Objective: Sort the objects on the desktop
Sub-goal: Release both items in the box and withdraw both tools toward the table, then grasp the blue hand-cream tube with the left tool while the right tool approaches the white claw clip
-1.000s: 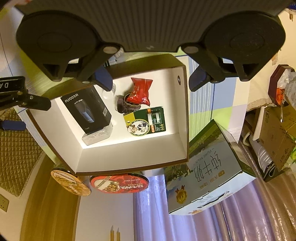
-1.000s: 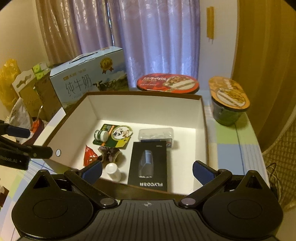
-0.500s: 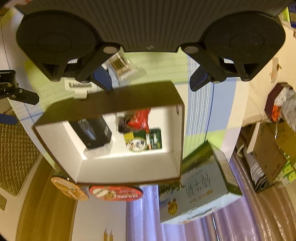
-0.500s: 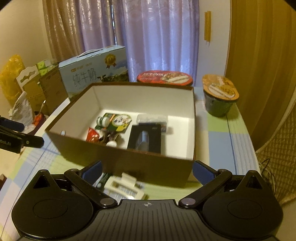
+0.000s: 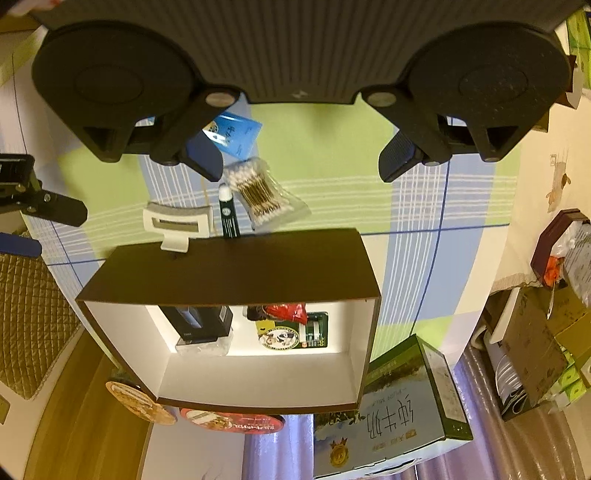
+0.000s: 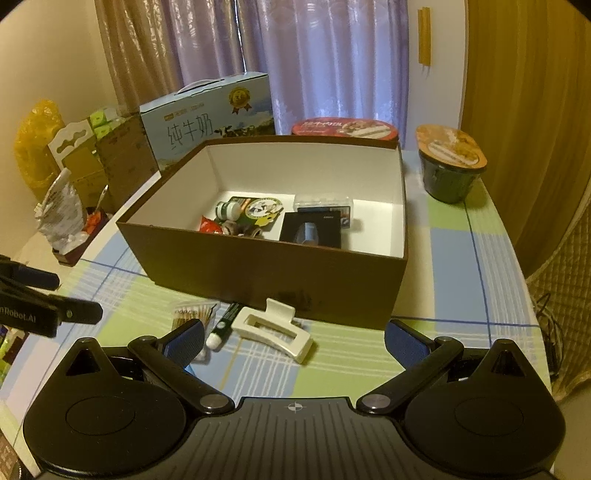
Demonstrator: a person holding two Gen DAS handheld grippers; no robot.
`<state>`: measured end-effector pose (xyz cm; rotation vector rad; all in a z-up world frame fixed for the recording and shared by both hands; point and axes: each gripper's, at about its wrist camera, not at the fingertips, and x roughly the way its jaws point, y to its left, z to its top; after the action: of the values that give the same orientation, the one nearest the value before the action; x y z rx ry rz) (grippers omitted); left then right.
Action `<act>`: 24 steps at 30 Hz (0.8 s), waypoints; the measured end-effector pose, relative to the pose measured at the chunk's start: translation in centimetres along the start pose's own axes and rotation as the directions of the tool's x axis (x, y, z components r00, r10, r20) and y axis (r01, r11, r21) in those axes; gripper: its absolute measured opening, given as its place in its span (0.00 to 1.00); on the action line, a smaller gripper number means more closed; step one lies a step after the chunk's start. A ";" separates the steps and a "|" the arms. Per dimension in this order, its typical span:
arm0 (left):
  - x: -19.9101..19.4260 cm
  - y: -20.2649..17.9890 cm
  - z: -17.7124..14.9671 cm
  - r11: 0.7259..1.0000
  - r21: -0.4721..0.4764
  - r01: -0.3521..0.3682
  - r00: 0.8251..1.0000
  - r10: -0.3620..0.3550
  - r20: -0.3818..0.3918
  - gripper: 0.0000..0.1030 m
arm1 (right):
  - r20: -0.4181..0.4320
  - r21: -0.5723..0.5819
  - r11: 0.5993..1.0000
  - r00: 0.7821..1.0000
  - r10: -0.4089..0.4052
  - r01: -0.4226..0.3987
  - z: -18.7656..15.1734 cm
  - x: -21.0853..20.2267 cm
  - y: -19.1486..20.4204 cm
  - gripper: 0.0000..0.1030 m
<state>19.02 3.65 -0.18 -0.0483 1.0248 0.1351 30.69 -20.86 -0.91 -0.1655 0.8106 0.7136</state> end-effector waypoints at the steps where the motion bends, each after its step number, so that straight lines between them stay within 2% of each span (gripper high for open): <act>1: 0.0 -0.1 -0.2 1.000 -0.005 0.001 1.000 -0.001 -0.003 0.87 | -0.001 0.000 1.000 1.000 0.002 -0.002 -0.1 -0.1 0.0 0.98; 9: 0.4 -1.7 -2.5 1.000 -0.024 0.015 0.999 -0.016 -0.036 0.86 | -0.026 -0.008 1.000 1.000 -0.002 0.002 -1.6 0.0 -0.1 0.98; 16: 3.5 -5.2 -6.2 0.997 -0.057 0.060 0.989 -0.067 -0.132 0.82 | -0.110 0.050 0.997 0.993 -0.047 0.053 -5.0 0.6 -2.5 0.98; 20: 5.1 -6.8 -6.6 0.988 -0.119 0.101 0.980 -0.119 -0.159 0.81 | -0.134 0.094 0.992 0.988 -0.074 0.087 -6.4 0.2 -4.5 0.98; 24: 6.9 -8.8 -6.0 0.990 -0.122 0.077 0.983 -0.096 -0.159 0.79 | -0.146 0.129 0.985 0.985 -0.093 0.112 -7.2 -0.3 -6.2 0.98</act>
<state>18.60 -5.11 -9.38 -0.2119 1.1777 0.1120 30.18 -28.60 -6.45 -0.1334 0.9744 0.5514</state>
